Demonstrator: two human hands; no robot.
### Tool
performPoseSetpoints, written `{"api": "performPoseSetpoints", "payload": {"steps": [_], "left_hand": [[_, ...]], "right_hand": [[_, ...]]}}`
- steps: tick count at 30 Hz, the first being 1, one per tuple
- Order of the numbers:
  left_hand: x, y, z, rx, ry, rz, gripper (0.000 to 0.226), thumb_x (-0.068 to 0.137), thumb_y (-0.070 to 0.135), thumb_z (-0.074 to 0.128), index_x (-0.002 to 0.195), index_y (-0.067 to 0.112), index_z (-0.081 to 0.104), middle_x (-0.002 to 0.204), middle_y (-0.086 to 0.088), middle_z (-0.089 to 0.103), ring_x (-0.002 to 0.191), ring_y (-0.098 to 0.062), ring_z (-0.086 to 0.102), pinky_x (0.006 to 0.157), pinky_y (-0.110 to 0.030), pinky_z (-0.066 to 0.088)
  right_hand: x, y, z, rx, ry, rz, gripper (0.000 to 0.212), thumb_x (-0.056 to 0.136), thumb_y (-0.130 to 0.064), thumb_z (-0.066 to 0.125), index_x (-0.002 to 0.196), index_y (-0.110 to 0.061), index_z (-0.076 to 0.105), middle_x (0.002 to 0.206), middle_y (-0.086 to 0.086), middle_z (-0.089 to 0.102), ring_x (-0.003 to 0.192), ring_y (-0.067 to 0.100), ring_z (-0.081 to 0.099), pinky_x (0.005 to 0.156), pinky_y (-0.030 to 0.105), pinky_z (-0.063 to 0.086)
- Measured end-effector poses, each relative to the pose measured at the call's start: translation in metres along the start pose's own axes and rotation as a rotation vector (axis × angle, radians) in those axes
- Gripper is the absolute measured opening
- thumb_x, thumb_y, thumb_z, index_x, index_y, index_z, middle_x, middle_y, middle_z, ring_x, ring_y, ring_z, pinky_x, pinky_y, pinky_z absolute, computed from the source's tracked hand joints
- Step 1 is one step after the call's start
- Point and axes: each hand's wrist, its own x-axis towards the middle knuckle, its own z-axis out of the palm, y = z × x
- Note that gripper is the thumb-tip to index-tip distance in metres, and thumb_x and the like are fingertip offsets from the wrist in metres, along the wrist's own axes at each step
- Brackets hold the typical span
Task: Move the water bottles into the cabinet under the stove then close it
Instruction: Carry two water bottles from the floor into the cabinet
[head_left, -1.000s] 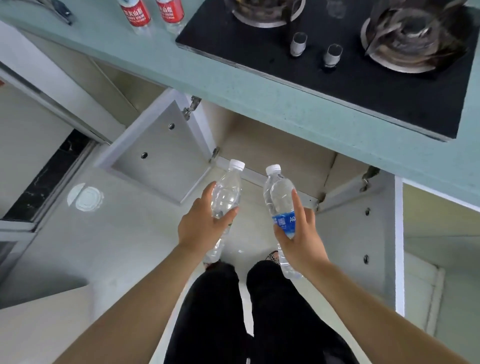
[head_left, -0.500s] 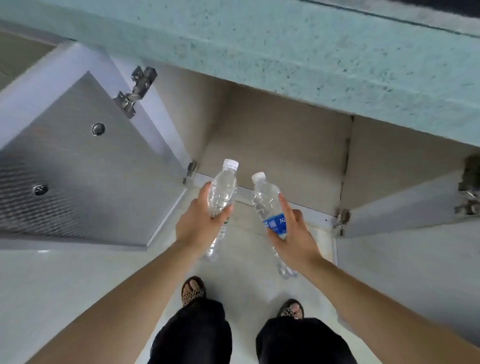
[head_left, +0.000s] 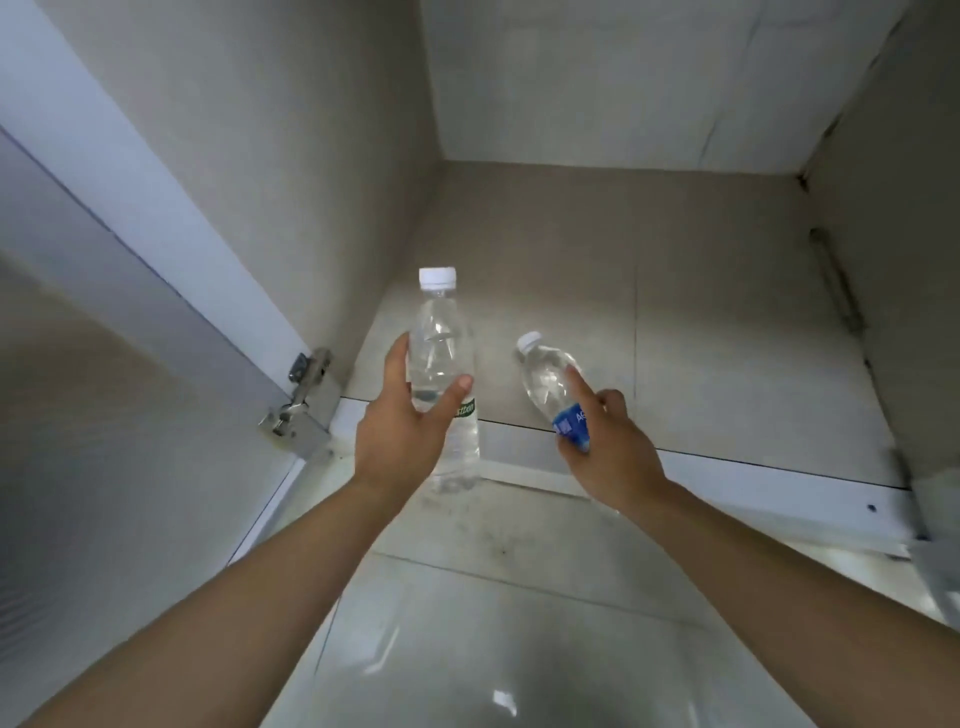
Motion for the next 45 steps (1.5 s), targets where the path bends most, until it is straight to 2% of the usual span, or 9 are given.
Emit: {"api": "performPoseSetpoints", "payload": {"steps": [4, 15, 18, 22, 31, 36, 39, 43, 45], "left_hand": [[0.031, -0.013, 0.010, -0.124, 0.014, 0.009, 0.065, 0.079, 0.051, 0.063, 0.135, 0.038, 0.032, 0.110, 0.015, 0.062, 0.101, -0.010, 0.061, 0.090, -0.036, 0.047], [0.139, 0.000, 0.042, -0.205, -0.037, 0.244, 0.074, 0.073, 0.037, 0.073, 0.132, 0.034, 0.030, 0.104, 0.029, 0.054, 0.102, -0.012, 0.060, 0.097, -0.043, 0.047], [0.154, 0.002, 0.055, -0.261, -0.039, 0.271, 0.076, 0.077, 0.029, 0.073, 0.137, 0.024, 0.027, 0.107, 0.021, 0.057, 0.100, -0.006, 0.061, 0.094, -0.037, 0.049], [0.159, -0.010, 0.068, -0.297, -0.011, 0.316, 0.074, 0.081, 0.015, 0.069, 0.138, 0.015, 0.022, 0.108, 0.038, 0.047, 0.100, 0.010, 0.057, 0.090, -0.020, 0.047], [0.150, -0.022, 0.056, -0.232, -0.041, 0.303, 0.083, 0.076, 0.027, 0.075, 0.139, 0.020, 0.021, 0.118, 0.026, 0.049, 0.111, -0.009, 0.055, 0.094, -0.028, 0.045], [0.113, -0.069, 0.060, 0.210, -0.050, 0.163, 0.090, 0.076, 0.060, 0.059, 0.143, 0.011, 0.023, 0.144, -0.012, 0.037, 0.132, -0.030, 0.036, 0.109, -0.044, 0.032], [0.091, -0.098, 0.072, 0.553, -0.183, 0.248, 0.091, 0.076, 0.077, 0.014, 0.141, 0.016, 0.030, 0.150, -0.013, 0.028, 0.140, -0.032, 0.021, 0.112, -0.052, 0.018], [0.085, -0.100, 0.082, 0.642, -0.088, 0.248, 0.077, 0.078, 0.068, 0.013, 0.139, 0.027, 0.034, 0.154, -0.006, 0.024, 0.143, -0.025, 0.017, 0.113, -0.053, 0.011], [0.085, -0.103, 0.082, 0.620, -0.054, 0.242, 0.071, 0.079, 0.066, 0.017, 0.137, 0.030, 0.039, 0.152, -0.003, 0.028, 0.141, -0.022, 0.021, 0.113, -0.050, 0.012]], "right_hand": [[0.022, 0.010, 0.016, -0.093, 0.087, 0.068, 0.068, 0.088, -0.036, 0.051, 0.143, -0.036, 0.011, 0.108, 0.010, 0.047, 0.089, 0.025, 0.052, 0.066, 0.029, 0.043], [0.018, 0.002, 0.029, -0.107, 0.158, 0.079, 0.074, 0.088, -0.040, 0.052, 0.142, -0.042, 0.000, 0.123, 0.002, 0.041, 0.099, 0.014, 0.050, 0.076, 0.024, 0.053], [0.019, 0.005, 0.028, -0.090, 0.157, 0.073, 0.075, 0.088, -0.042, 0.050, 0.142, -0.044, -0.002, 0.124, 0.000, 0.040, 0.100, 0.013, 0.049, 0.077, 0.024, 0.053], [0.019, 0.006, 0.029, -0.118, 0.176, 0.046, 0.074, 0.089, -0.043, 0.048, 0.143, -0.043, -0.002, 0.125, 0.000, 0.040, 0.101, 0.011, 0.049, 0.074, 0.019, 0.050], [0.019, 0.001, 0.024, -0.090, 0.160, 0.099, 0.075, 0.086, -0.041, 0.053, 0.143, -0.042, 0.005, 0.123, 0.000, 0.044, 0.099, 0.011, 0.051, 0.078, 0.022, 0.051], [0.020, -0.001, 0.019, -0.183, 0.175, 0.103, 0.072, 0.085, -0.049, 0.050, 0.144, -0.039, 0.009, 0.119, 0.002, 0.051, 0.103, 0.017, 0.051, 0.086, 0.031, 0.047], [0.024, -0.001, 0.012, -0.142, 0.142, 0.115, 0.070, 0.087, -0.050, 0.047, 0.143, -0.038, 0.008, 0.116, 0.003, 0.053, 0.099, 0.017, 0.053, 0.082, 0.031, 0.051], [0.036, -0.004, 0.003, -0.184, 0.054, 0.195, 0.077, 0.084, -0.053, 0.051, 0.143, -0.035, 0.005, 0.108, 0.002, 0.050, 0.092, 0.016, 0.056, 0.072, 0.029, 0.052], [0.045, -0.009, 0.002, -0.187, 0.006, 0.247, 0.074, 0.080, -0.054, 0.056, 0.139, -0.030, 0.019, 0.104, -0.002, 0.051, 0.088, 0.015, 0.055, 0.066, 0.025, 0.045]]}}
